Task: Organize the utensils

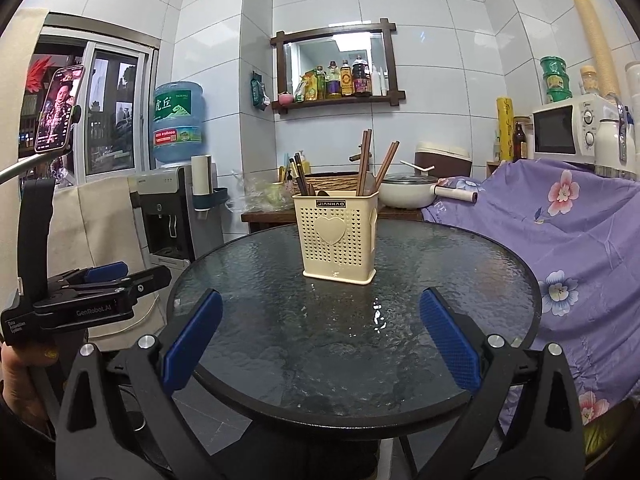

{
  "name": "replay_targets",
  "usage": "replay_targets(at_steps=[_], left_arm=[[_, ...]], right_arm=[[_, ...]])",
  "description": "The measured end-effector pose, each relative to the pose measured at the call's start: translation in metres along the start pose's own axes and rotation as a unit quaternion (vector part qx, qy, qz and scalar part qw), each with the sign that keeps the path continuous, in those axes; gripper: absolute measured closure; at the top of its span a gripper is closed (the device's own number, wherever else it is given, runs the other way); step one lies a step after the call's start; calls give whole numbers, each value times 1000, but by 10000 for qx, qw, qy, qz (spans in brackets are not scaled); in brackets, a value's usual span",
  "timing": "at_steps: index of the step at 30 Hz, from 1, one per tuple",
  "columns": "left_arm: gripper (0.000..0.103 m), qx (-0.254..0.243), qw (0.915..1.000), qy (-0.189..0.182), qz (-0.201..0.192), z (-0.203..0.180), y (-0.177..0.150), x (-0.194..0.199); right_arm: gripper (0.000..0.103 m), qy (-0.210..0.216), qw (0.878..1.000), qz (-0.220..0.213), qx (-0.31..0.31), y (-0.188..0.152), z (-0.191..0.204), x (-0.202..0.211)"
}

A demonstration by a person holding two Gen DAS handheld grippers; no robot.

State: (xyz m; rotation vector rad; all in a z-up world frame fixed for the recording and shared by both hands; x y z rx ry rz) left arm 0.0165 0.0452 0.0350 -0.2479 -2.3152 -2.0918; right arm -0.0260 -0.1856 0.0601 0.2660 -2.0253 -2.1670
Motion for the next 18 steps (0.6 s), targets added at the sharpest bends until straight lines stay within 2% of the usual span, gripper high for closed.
replay_targets(at_steps=[18], left_arm=[[6,-28,10000,-23,-15,-3,0,2]], right_arm=[[6,-21,10000,21,41,-2,4,0]])
Point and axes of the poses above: each gripper's, at about its wrist camera, not at the fingertips, and x roughly against the way its jaws point, z to its left, y to its top, the point moved 1 cm from there along -x, roughly the way its jaws point, and after that the axes turned 15 degrees about -z, right-handed, at the moved point
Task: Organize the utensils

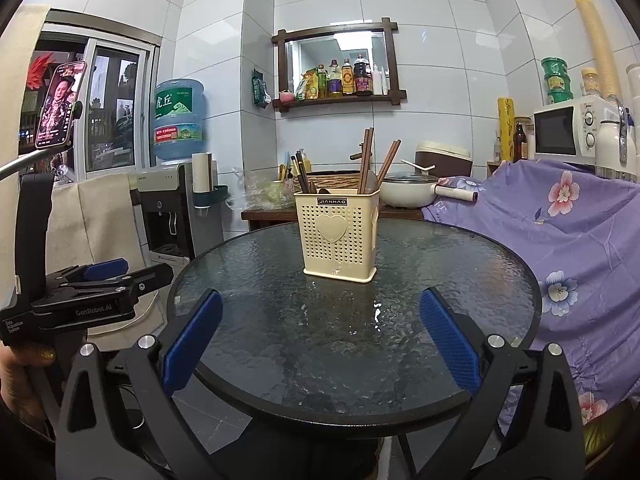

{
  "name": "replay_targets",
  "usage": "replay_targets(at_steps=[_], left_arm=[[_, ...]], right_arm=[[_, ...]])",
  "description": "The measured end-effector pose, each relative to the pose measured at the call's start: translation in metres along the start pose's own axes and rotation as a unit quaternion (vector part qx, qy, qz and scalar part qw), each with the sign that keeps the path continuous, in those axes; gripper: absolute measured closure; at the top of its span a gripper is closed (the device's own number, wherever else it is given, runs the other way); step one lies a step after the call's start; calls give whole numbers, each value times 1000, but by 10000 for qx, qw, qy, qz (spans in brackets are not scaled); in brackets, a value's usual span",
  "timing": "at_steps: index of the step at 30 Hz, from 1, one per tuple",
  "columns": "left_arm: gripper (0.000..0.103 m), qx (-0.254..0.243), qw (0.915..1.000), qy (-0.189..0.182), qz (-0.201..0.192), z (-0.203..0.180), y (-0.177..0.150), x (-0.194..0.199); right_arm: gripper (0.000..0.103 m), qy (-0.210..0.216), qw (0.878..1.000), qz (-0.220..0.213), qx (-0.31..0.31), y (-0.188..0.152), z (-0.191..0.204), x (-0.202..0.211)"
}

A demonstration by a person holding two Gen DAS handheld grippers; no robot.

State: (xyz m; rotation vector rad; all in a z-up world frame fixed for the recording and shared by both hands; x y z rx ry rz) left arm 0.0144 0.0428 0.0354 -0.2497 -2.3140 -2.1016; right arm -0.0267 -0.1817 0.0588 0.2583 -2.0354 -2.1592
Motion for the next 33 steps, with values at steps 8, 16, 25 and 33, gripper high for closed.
replay_targets(at_steps=[8,16,25,33], left_arm=[[6,-17,10000,-53,-15,-1,-1,2],[6,39,10000,-57,8,1,-1,1],[6,65,10000,-59,45,3,-1,-1],[6,72,9999,-62,78,2,-1,-1]], right_arm=[[6,4,10000,-13,45,0,2,0],[6,6,10000,-14,38,0,3,0],[6,1,10000,-11,38,-1,3,0],[6,5,10000,5,41,-3,5,-1]])
Point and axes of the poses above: each gripper's, at about its wrist camera, not at the fingertips, and x roughly against the way its jaws point, z to its left, y to its top, the point moved 1 cm from there along -x, roughly the way its jaws point, and after that the axes turned 15 degrees about -z, right-handed, at the moved point
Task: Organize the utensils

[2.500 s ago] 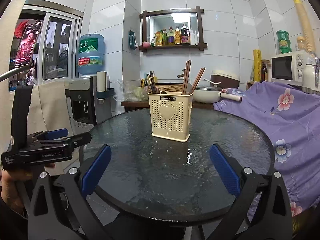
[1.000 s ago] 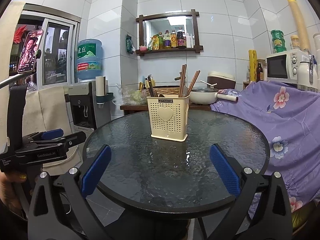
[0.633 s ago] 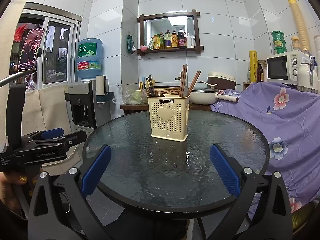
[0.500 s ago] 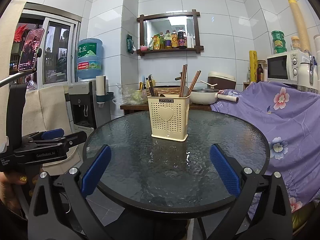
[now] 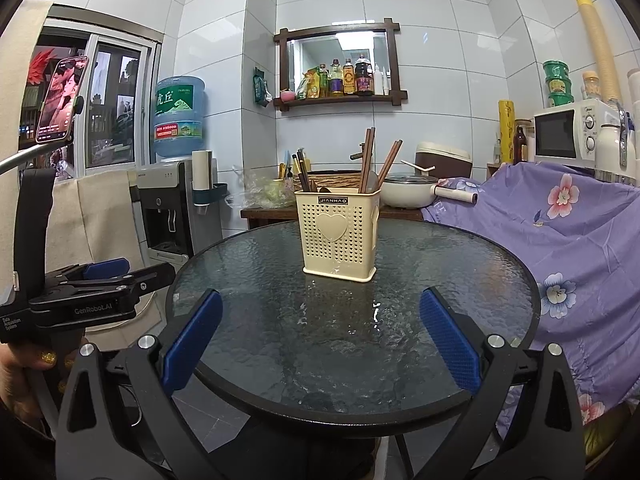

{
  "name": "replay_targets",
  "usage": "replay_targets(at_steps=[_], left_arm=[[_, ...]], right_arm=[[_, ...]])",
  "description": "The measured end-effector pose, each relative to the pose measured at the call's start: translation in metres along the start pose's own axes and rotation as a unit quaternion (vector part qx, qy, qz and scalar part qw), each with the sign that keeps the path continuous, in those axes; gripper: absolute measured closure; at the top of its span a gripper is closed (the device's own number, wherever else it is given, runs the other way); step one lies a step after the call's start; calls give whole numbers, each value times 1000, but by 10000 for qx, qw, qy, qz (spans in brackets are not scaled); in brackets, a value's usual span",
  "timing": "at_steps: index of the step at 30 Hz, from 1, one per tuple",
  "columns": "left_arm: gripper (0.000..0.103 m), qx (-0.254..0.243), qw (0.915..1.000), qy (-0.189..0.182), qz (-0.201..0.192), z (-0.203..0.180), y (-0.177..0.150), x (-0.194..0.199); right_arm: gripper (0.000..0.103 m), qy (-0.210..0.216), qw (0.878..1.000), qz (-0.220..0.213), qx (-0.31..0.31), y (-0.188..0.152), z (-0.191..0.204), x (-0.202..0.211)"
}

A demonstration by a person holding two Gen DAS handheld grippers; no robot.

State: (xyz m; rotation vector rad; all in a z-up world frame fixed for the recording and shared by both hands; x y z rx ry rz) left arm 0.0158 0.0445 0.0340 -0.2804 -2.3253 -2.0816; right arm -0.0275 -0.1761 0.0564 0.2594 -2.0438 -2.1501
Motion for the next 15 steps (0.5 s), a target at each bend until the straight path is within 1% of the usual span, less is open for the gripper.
replay_targets(at_steps=[10,15], left_arm=[[6,-121,9997,195,26,-1,-1,0],[6,-107,9997,222,60,2,-1,-1]], right_arm=[[6,-5,10000,23,-12,0,1,0],[6,-6,10000,21,-12,0,1,0]])
Point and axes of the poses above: each gripper's, at about its wrist camera, not at the fingertips, and x roughly against the way its jaws point, z to its left, y to its top, the point moved 1 cm from there along -x, roughly the way its jaws point, and after that the axes turned 15 degrees about -z, right-handed, at the moved point
